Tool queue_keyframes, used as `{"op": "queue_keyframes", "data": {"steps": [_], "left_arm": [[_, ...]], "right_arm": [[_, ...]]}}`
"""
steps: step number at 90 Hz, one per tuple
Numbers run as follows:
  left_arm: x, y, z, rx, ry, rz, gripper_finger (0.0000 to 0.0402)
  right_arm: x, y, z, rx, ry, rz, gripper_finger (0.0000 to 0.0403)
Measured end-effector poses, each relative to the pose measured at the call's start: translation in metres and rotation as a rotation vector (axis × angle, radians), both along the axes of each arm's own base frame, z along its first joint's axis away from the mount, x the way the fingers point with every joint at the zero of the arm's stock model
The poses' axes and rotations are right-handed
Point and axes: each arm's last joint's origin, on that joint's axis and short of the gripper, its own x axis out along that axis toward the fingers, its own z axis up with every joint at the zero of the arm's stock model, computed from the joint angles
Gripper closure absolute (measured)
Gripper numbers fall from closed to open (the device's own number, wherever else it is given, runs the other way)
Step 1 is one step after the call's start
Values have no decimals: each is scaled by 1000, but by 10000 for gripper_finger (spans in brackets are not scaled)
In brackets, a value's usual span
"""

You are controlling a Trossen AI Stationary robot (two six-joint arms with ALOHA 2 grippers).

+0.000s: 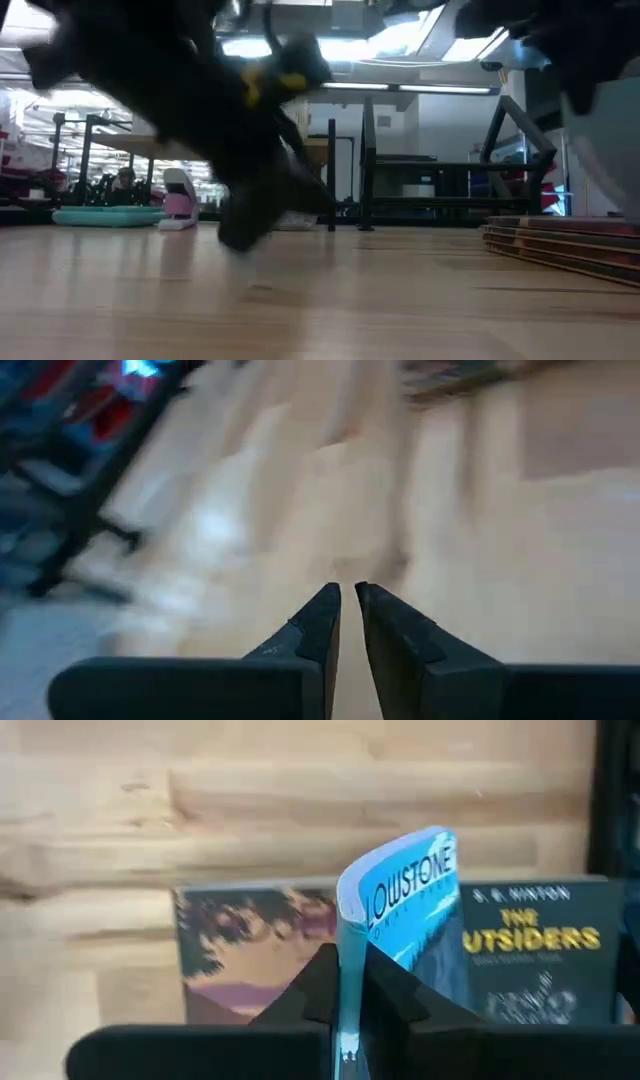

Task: Stock shelves
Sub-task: Remove the blue book from the bookshelf

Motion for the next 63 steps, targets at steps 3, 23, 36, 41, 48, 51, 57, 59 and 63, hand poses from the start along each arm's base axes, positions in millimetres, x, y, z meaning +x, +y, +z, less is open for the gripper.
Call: {"op": "queue_keyframes", "data": {"steps": [3,23,36,41,48,51,57,59,63], "left_arm": [[4,0,-3,-23,-14,-25,371],[14,10,-10,-111,3,-117,371],[14,10,-11,-103,8,-116,371],[13,10,-11,-103,8,-117,371],[14,10,-11,-100,9,-117,371],[13,10,-11,-99,8,-118,371],[14,10,-11,-98,7,-120,371],[14,10,-11,-98,6,-120,371],[14,10,-11,-93,6,-121,371]], "right_arm": [[1,0,-1,-5,-9,3,397],[19,5,-26,18,4,35,396],[30,10,-41,39,-3,72,380],[32,11,-43,56,-17,99,364],[36,13,-44,67,-57,138,331],[38,14,-44,61,-82,156,314],[43,16,-43,58,-120,198,276],[44,16,-42,60,-124,222,262],[46,17,-39,60,-135,274,235]]}}
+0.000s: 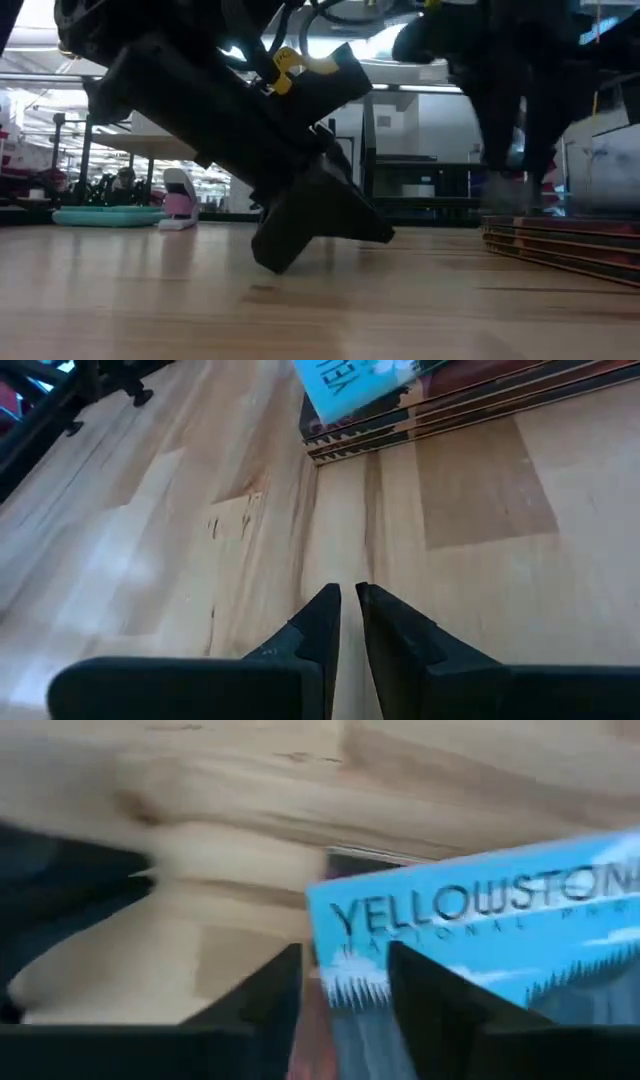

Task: Stock shelves
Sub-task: Remove the blue book from the bookshelf, then adjust the stacked books from the table

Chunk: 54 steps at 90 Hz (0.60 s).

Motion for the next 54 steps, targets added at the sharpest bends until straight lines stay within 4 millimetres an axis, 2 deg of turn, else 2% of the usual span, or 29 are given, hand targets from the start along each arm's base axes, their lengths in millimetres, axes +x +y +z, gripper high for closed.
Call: {"op": "queue_keyframes", "data": {"steps": [11,21,34,43,54], "left_arm": [[1,-1,2,7,-4,-11,371],[4,-4,8,-14,6,-68,371],[23,-2,21,-222,24,-288,371],[33,3,28,-298,6,-324,371],[41,6,31,-398,9,-420,371]], "right_arm": [[4,8,12,11,-32,119,176],[-7,25,30,-1,3,196,152],[-43,47,34,51,249,206,160],[-72,60,30,77,447,144,178],[-95,74,18,91,511,138,202]]}}
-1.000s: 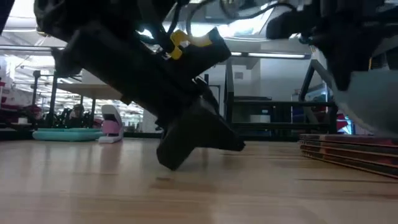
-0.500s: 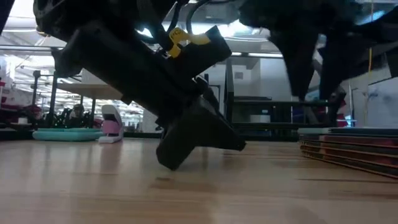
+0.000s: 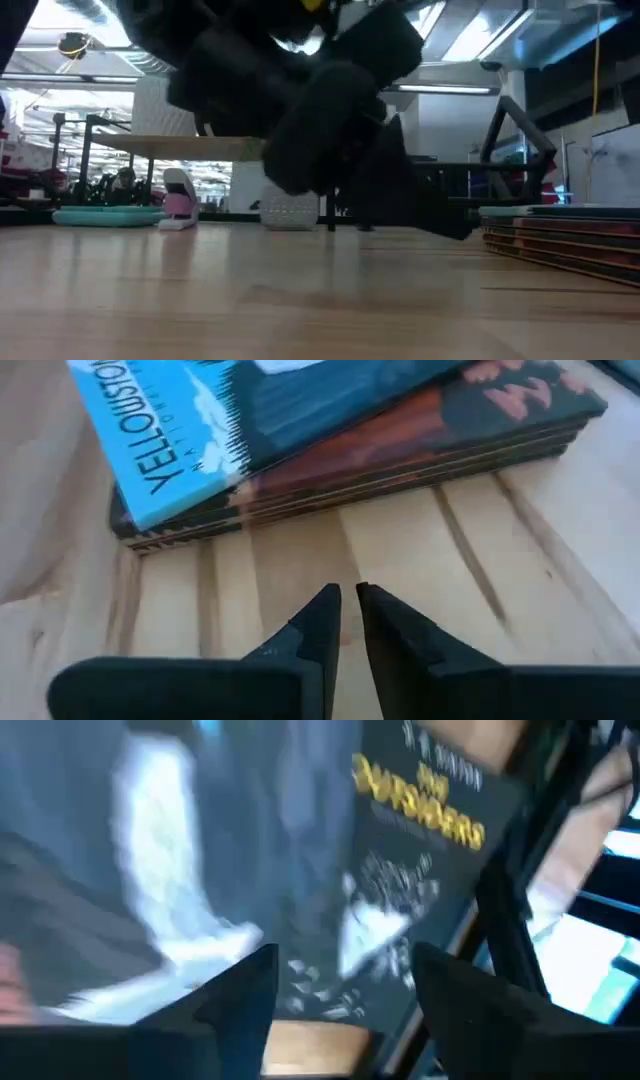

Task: Stock shelves
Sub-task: Adjust the stacked books from the table

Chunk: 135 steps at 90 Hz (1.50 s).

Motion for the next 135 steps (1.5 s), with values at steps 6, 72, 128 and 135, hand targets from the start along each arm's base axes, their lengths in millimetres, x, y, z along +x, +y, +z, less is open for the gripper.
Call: {"op": "queue_keyframes", "data": {"steps": [6,72,128,135], "left_arm": [[5,-1,3,-69,2,-93,371],[58,-16,-25,-185,68,-141,371],[57,-13,-16,-148,102,2,371],[54,-11,-8,-99,129,61,371]], "right_arm": [[-9,4,-7,18,38,-1,216],[-33,22,-72,206,-67,129,401],[-46,62,-55,316,-157,148,402],[-54,67,-55,277,-191,135,402]]}}
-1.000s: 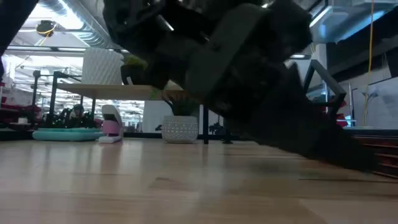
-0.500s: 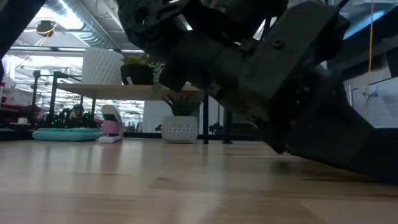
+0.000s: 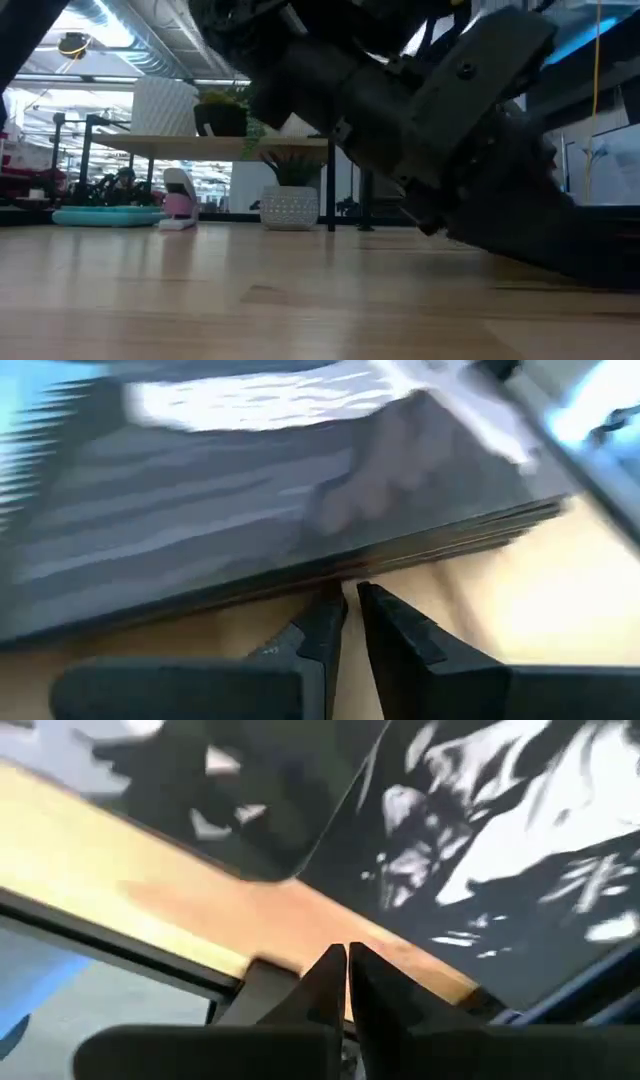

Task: Stock shelves
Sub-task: Adjust the stacked books from the table

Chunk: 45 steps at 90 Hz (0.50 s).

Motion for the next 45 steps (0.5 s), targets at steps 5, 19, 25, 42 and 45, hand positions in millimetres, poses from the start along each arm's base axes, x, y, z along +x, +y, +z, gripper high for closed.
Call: {"op": "queue_keyframes", "data": {"steps": [5,19,25,42,45], "left_arm": [[-2,2,3,46,9,40,371],[-2,15,4,216,16,199,371],[-1,23,5,286,41,241,371],[1,42,29,465,129,325,371],[3,45,33,482,117,336,371]], "right_arm": [[-5,2,0,-39,-19,-19,402],[-12,0,0,-112,-16,-79,402],[-10,3,-1,-101,-60,-86,402],[7,30,0,100,-366,-118,402],[8,35,-2,124,-411,-116,402]]}}
